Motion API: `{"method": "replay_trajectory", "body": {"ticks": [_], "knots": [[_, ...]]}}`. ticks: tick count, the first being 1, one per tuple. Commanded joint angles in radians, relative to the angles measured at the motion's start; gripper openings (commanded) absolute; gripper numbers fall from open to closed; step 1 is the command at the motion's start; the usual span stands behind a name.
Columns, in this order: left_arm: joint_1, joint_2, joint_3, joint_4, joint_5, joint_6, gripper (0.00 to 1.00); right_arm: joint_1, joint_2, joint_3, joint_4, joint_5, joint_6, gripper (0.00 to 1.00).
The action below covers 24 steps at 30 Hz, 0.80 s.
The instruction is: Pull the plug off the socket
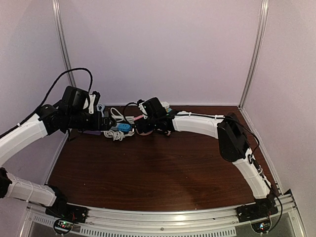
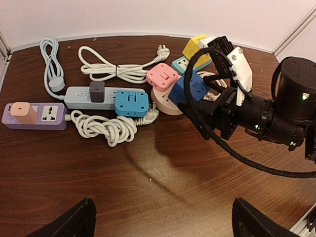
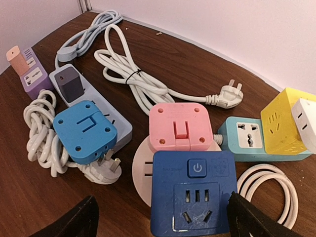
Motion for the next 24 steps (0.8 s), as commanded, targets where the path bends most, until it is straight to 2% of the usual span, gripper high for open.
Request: {"method": "replay_trajectory", "body": {"ticks": [1,8,13,24], "knots": [[0.005,-0.019,-0.009,0.015,0.002,-0.015,0.97,-0.004,0.024,0.042,0.010,0.037,-0.043,0.91],[0.005,0.010,-0.006,0.048,0.009,-0.028,0.98,-0.024,0.035,0.034,0.000,0.040,-0.036,0.88],[0.005,0.049,0.012,0.066,0.017,-0.028,0.98,-0.048,0.027,0.034,0.004,0.007,-0.018,0.98],[0.005,0.086,0.022,0.084,0.016,-0.036,0.98,-0.059,0.067,0.071,-0.005,-0.052,-0.033,0.99]]}}
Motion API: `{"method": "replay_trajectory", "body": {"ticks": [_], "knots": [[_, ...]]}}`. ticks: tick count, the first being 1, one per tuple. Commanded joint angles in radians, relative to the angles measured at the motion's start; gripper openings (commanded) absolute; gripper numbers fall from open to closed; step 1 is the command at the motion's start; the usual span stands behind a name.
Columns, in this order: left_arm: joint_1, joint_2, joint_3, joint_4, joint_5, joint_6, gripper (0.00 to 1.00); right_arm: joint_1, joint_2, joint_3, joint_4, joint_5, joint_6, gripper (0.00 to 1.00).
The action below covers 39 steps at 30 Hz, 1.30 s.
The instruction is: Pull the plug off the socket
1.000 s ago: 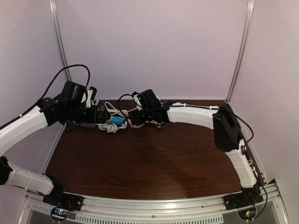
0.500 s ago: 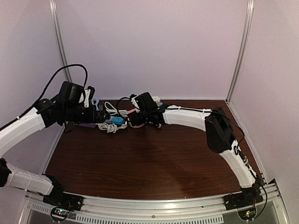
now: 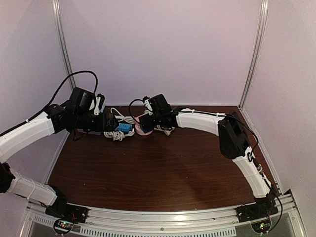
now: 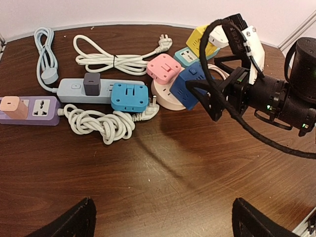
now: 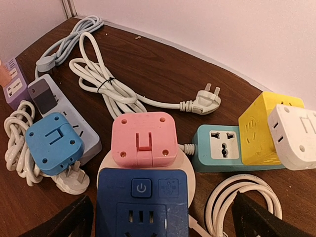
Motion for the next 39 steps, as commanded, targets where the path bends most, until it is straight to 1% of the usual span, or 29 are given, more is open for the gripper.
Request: {"method": "replay_trajectory", "body": {"ticks": [1,4,9,11,15,16,19,22,23,26,28,34,39], "knots": [[0.005,0.011,0.023,0.048,0.006,-0.010,0.98,0.001,0.046,0.047,-0.008,-0.039,-0.004,0.99],[0.005,0.015,0.030,0.047,0.013,-0.010,0.98,0.001,0.061,0.052,-0.007,-0.049,-0.023,0.97],[0.005,0.015,0.045,0.026,0.015,-0.007,0.98,0.001,0.073,0.086,-0.033,-0.049,-0.043,0.85],[0.005,0.018,0.051,0.019,0.016,-0.004,0.98,0.002,0.063,0.081,-0.036,-0.045,-0.041,0.76],[0.005,0.026,0.061,0.018,0.032,-0.010,0.98,0.004,0.034,0.053,-0.041,-0.047,-0.029,0.50],[0.005,0.029,0.061,0.021,0.037,-0.014,0.98,0.005,0.018,0.033,-0.036,-0.044,-0.025,0.45],[0.005,0.035,0.050,0.043,0.058,-0.027,0.98,0.009,-0.047,-0.068,0.002,-0.042,-0.007,0.38],[0.005,0.045,0.026,0.077,0.069,-0.048,0.98,0.017,-0.122,-0.187,0.040,-0.036,0.016,0.35],[0.005,0.048,0.016,0.093,0.106,-0.057,0.97,0.020,-0.151,-0.231,0.050,-0.031,0.025,0.35],[0.005,0.055,-0.025,0.168,0.153,-0.094,0.98,0.029,-0.255,-0.375,0.088,-0.023,0.057,0.34],[0.005,0.065,-0.056,0.220,0.186,-0.122,0.98,0.036,-0.328,-0.504,0.119,-0.017,0.081,0.34],[0.005,0.126,-0.151,0.390,0.291,-0.213,0.98,0.088,-0.538,-0.830,0.206,-0.004,0.162,0.35],[0.003,0.217,-0.216,0.595,0.412,-0.313,0.96,0.168,-0.666,-1.038,0.261,0.041,0.247,0.37]]}}
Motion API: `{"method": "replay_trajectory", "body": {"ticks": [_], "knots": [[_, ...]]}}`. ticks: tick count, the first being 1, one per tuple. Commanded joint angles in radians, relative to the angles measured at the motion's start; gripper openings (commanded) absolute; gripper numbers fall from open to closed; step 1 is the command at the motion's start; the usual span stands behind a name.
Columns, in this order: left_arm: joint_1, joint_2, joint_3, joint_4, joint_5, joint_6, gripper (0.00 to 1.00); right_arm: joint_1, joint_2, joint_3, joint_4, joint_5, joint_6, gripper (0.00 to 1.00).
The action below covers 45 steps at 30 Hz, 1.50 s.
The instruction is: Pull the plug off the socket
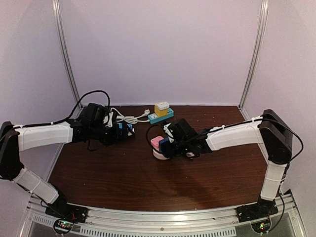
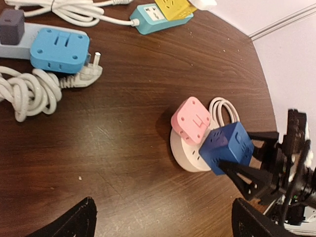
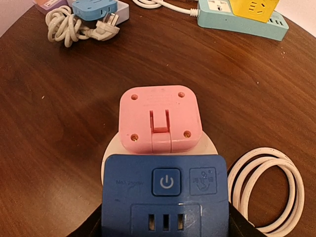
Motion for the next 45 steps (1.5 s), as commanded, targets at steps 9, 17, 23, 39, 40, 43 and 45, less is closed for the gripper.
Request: {"method": "replay_trajectory", "body": {"ticks": [9,17,23,39,40,43,45], "knots": [[-0.088,0.236,-0.034,0.486,0.243,-0.236,0.80,0.210,-0.149,-0.283,0.170,0.153,0.160,0.64],[-0.148,0.342,-0.010,0.584,0.289,-0.301,0.47,0.215,-0.151,-0.250,0.119,0.178,0.170,0.94],[-0.153,0.350,-0.046,0.600,0.310,-0.301,0.31,0.207,-0.188,-0.232,0.099,0.125,0.160,0.99],[-0.153,0.368,-0.002,0.405,0.427,-0.191,0.18,0.125,-0.160,-0.097,-0.137,-0.130,0.067,0.98],[-0.153,0.376,0.002,0.391,0.435,-0.190,0.16,0.125,-0.155,-0.082,-0.150,-0.135,0.062,0.97],[-0.153,0.403,0.001,0.396,0.452,-0.214,0.13,0.121,-0.145,-0.060,-0.172,-0.142,0.067,0.95],[-0.153,0.411,0.007,0.399,0.450,-0.218,0.11,0.121,-0.134,-0.043,-0.185,-0.149,0.072,0.93]]}}
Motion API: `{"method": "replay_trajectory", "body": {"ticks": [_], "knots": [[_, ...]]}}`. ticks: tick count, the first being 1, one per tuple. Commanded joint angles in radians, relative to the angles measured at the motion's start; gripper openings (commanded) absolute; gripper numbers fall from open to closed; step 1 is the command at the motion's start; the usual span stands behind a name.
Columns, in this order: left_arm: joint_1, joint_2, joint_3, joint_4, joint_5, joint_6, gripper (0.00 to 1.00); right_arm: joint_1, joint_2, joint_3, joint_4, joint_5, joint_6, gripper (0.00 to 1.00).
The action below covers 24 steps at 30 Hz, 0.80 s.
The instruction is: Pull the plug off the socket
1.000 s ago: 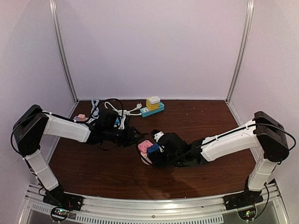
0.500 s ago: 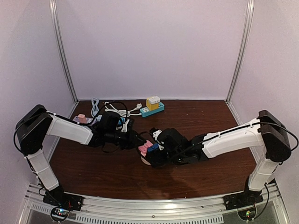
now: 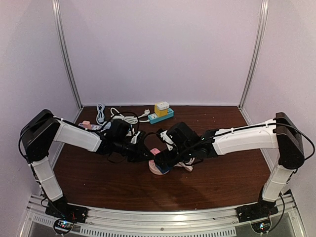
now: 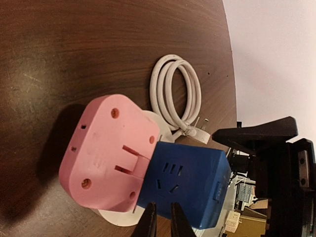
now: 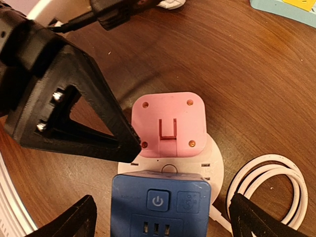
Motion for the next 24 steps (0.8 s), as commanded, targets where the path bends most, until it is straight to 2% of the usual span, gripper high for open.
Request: {"method": "replay_trajectory", "body": {"ticks": [1,5,13,20,24], "knots": [[-0.002,0.029,0.026,-0.022,0.024,0.010,0.10,0.001,0.027,0.052,-0.074,-0.041,-0.008,0.92],[-0.002,0.040,0.021,0.030,-0.001,-0.031,0.06,0.001,0.045,0.078,-0.123,-0.017,-0.014,0.88],[-0.002,0.051,-0.027,0.239,-0.041,-0.170,0.01,0.001,0.067,0.126,-0.158,0.048,0.002,0.79],[-0.002,0.091,0.020,0.138,-0.073,-0.140,0.00,0.001,0.075,0.139,-0.165,0.099,0.035,0.69],[-0.002,0.096,0.005,0.121,-0.077,-0.136,0.00,0.002,0.082,0.126,-0.156,0.080,0.044,0.68]]}}
